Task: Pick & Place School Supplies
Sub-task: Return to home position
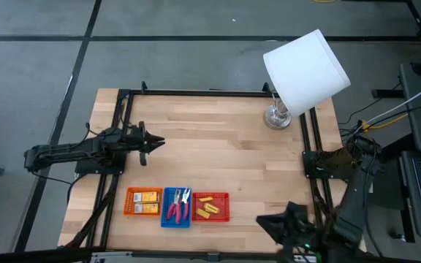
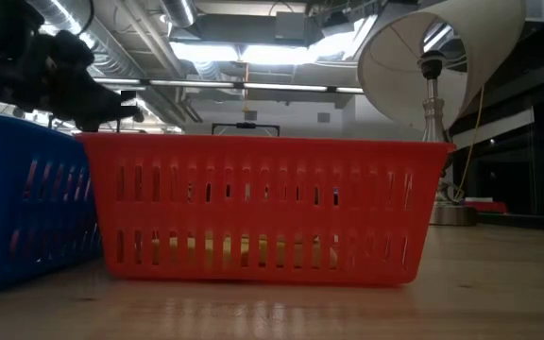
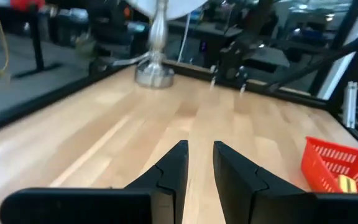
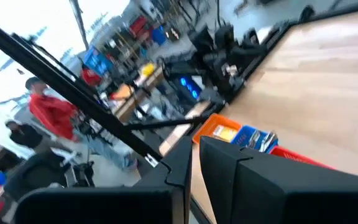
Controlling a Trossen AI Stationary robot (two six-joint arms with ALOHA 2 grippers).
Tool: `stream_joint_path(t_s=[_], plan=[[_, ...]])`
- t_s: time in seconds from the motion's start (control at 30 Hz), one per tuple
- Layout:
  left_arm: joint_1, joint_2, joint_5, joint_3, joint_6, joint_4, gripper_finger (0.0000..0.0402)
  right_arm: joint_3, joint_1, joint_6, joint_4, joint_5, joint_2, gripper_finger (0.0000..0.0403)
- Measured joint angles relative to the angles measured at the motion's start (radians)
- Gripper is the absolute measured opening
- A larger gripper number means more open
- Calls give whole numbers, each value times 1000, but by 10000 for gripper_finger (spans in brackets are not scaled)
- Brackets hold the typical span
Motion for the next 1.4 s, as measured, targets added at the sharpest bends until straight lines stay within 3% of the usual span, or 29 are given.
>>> stream_joint_path(t_s=[0.13, 0.27, 0.4, 0.6, 0.77, 0.83, 1.0, 1.07, 1.23, 1.4], plan=[[0, 42, 23, 0, -4, 3, 70, 0, 70, 168, -115, 102, 23, 36], [-2, 40, 149, 0, 32, 30, 70, 0, 96, 313, -227, 79, 40, 36], [-12, 34, 143, 0, 54, 29, 72, 0, 110, 420, -320, 63, 44, 36], [-85, -14, 60, 0, 90, 36, 71, 0, 128, 436, -353, 60, 44, 36], [-169, -41, -120, 0, 77, 33, 72, 0, 144, 454, -423, 24, 44, 36], [-185, -36, -169, 0, 61, 25, 72, 0, 165, 498, -495, -4, 43, 36], [-186, -37, -182, 0, 59, 30, 70, 0, 238, 669, -788, -133, 28, 36], [-186, -37, -182, 0, 58, 29, 70, -2, 242, 674, -865, -210, 16, 36], [-186, -37, -182, 0, 57, 29, 74, -32, 203, 609, -813, -137, -10, 37], [-186, -37, -182, 0, 57, 29, 75, -44, 75, 282, -580, -194, -11, 52]])
